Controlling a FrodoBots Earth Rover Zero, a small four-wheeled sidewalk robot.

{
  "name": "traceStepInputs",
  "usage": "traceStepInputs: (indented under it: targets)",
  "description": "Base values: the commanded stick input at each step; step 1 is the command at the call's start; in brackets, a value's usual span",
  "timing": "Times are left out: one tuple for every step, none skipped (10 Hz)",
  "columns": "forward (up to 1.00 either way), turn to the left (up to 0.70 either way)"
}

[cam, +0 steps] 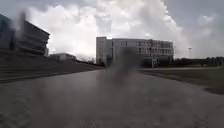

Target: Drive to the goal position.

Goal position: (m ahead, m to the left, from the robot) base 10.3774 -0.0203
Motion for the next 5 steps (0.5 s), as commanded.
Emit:
traceStepInputs:
  targets:
    - [0.7, 0.0]
    - [0.7, 0.0]
    - [0.7, 0.0]
    - [0.7, 0.0]
    - [0.7, 0.0]
